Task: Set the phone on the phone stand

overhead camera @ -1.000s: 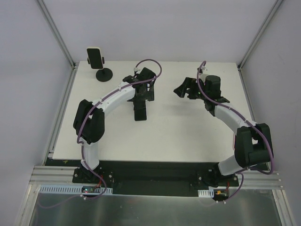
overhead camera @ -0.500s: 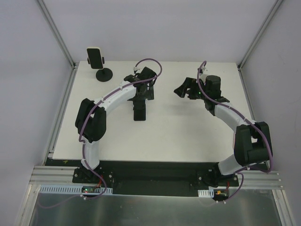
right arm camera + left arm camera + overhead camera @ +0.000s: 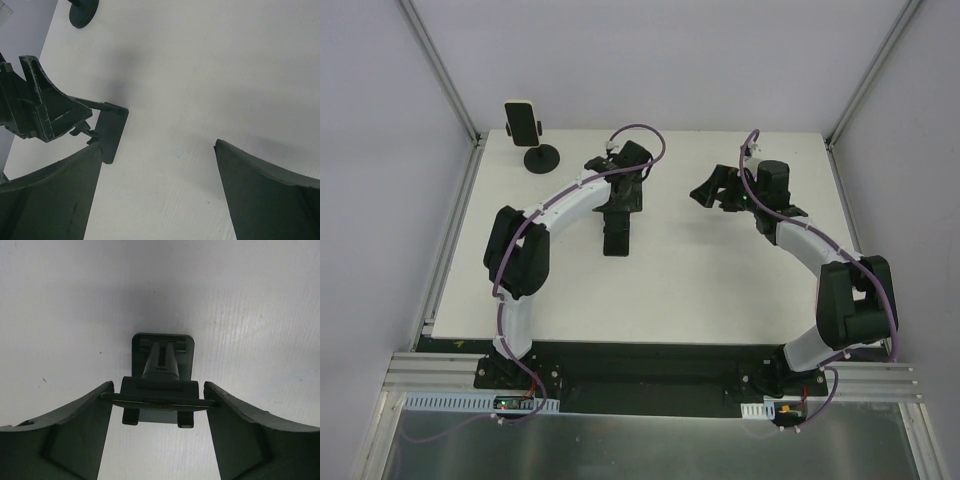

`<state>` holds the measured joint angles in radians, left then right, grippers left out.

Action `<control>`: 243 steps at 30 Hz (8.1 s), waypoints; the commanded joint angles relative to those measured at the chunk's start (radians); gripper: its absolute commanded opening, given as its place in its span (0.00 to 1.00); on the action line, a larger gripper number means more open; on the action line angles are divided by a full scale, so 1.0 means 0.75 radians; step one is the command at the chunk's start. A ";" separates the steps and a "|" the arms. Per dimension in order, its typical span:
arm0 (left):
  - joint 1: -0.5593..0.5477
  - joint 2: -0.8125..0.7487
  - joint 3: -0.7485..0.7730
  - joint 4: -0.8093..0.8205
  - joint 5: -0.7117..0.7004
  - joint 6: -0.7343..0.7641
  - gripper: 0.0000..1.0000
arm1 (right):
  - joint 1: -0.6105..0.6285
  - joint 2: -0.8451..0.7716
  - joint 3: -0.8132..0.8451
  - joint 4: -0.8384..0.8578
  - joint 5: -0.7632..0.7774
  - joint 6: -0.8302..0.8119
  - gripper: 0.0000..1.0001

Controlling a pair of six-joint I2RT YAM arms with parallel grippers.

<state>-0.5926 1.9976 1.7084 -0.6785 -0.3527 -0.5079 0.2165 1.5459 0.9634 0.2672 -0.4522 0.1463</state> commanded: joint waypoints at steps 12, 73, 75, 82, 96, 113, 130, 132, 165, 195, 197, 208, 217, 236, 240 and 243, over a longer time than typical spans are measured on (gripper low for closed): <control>0.209 0.036 0.235 0.093 0.120 0.395 0.00 | -0.027 0.005 0.043 0.083 -0.045 0.014 0.97; 0.418 -0.512 -0.179 0.363 0.707 0.239 0.94 | 0.253 -0.024 0.168 -0.135 0.149 -0.026 0.97; 0.379 -0.577 -0.249 0.363 0.732 0.272 0.94 | 0.317 -0.079 0.147 -0.162 0.194 -0.003 0.96; 0.295 -0.645 -0.368 0.401 0.925 0.325 0.93 | 0.246 -0.521 -0.143 -0.572 0.710 0.099 0.97; 0.095 -0.727 -0.447 0.422 0.951 0.350 0.92 | -1.014 -0.947 -0.579 -0.919 0.898 0.324 0.99; 0.095 -0.692 -0.445 0.442 1.080 0.293 0.94 | -1.373 -0.544 -0.608 -0.477 0.615 0.237 0.96; 0.097 -0.657 -0.460 0.444 1.020 0.317 0.95 | -1.090 -0.286 -0.442 -0.728 0.462 0.099 0.96; 0.097 -0.653 -0.460 0.444 1.031 0.313 0.95 | -1.060 -0.199 -0.356 -0.818 0.480 0.091 0.97; 0.113 -0.630 -0.447 0.444 1.092 0.278 0.96 | -0.320 -0.024 -0.029 -1.042 0.785 0.060 0.01; 0.201 -0.348 -0.548 0.888 1.802 -0.098 0.77 | 0.695 -0.357 0.063 -0.424 0.732 -0.119 0.01; 0.193 -0.322 -0.550 0.888 1.806 -0.120 0.70 | 0.740 -0.368 0.086 -0.454 0.777 -0.134 0.01; 0.130 -0.281 -0.513 0.890 1.916 -0.090 0.12 | 0.806 -0.396 0.180 -0.640 0.885 -0.185 0.43; 0.115 -0.344 -0.486 0.890 2.004 -0.002 0.00 | 0.565 -0.578 -0.010 -0.806 0.418 -0.254 0.97; 0.019 -0.581 -0.564 1.105 2.070 0.009 0.31 | 0.400 -0.658 -0.203 -0.564 -0.460 -0.170 0.01; 0.076 -0.551 -0.572 1.081 1.947 -0.083 0.79 | 0.602 -0.774 -0.158 -0.745 0.307 -0.240 0.01; 0.085 -0.553 -0.588 1.083 1.884 -0.092 0.82 | 0.744 -0.799 -0.164 -0.698 0.637 -0.230 0.01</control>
<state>-0.5472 1.6024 1.2816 0.0998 1.1431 -0.5377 0.6559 1.0096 0.8036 -0.2779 -0.4446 -0.0082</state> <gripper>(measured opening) 0.813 0.152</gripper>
